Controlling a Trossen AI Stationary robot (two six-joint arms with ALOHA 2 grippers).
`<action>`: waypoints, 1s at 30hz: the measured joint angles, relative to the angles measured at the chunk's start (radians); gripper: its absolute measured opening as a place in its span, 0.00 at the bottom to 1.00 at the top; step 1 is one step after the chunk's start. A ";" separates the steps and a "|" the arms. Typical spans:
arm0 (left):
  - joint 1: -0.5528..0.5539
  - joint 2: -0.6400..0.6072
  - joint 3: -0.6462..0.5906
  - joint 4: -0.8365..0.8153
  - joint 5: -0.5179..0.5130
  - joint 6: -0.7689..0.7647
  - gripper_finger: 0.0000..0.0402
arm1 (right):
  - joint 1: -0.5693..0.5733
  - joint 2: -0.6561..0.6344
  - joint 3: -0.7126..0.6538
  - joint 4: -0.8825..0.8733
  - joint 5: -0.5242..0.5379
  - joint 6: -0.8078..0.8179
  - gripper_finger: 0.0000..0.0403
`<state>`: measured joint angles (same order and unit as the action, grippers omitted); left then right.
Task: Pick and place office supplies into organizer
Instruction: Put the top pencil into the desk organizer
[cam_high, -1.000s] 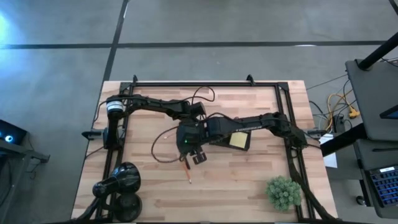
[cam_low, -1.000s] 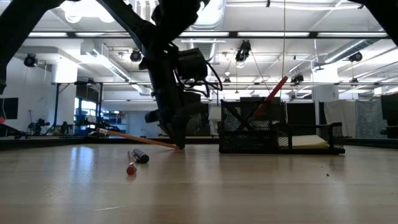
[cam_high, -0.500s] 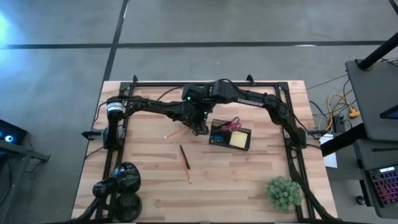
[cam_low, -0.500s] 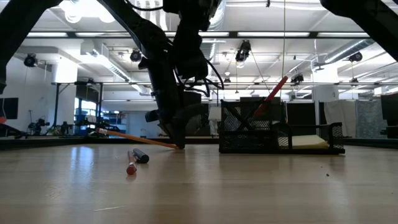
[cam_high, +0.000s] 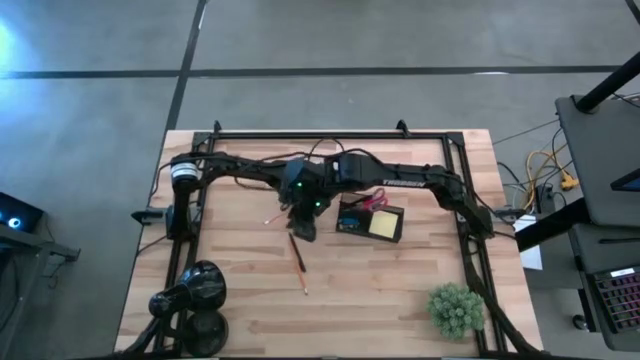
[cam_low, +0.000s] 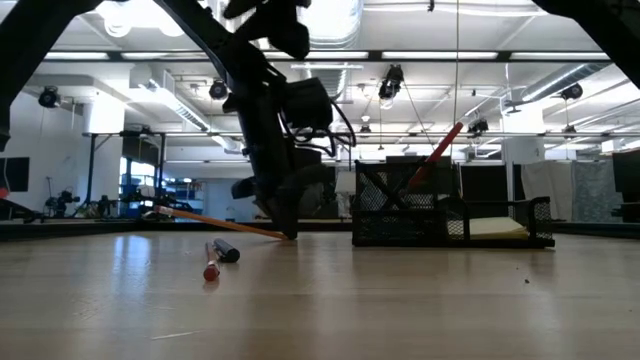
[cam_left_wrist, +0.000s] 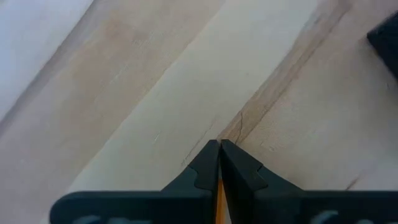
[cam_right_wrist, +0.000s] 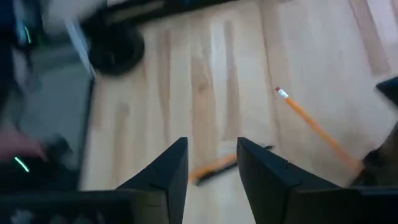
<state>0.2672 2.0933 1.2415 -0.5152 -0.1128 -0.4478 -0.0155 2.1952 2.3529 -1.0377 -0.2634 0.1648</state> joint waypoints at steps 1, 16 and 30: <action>0.007 0.000 0.000 0.000 0.008 -0.014 0.00 | 0.004 0.000 -0.001 0.017 0.001 0.080 0.32; 0.094 -0.001 0.000 0.015 0.035 0.005 0.00 | 0.049 0.012 -0.183 -0.004 0.090 0.362 0.33; 0.091 -0.001 -0.007 0.081 -0.026 0.001 0.00 | 0.001 0.013 -0.354 0.434 0.204 1.160 0.33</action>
<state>0.3584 2.0926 1.2343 -0.4340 -0.1386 -0.4465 -0.0147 2.2082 1.9988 -0.6040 -0.0598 1.3253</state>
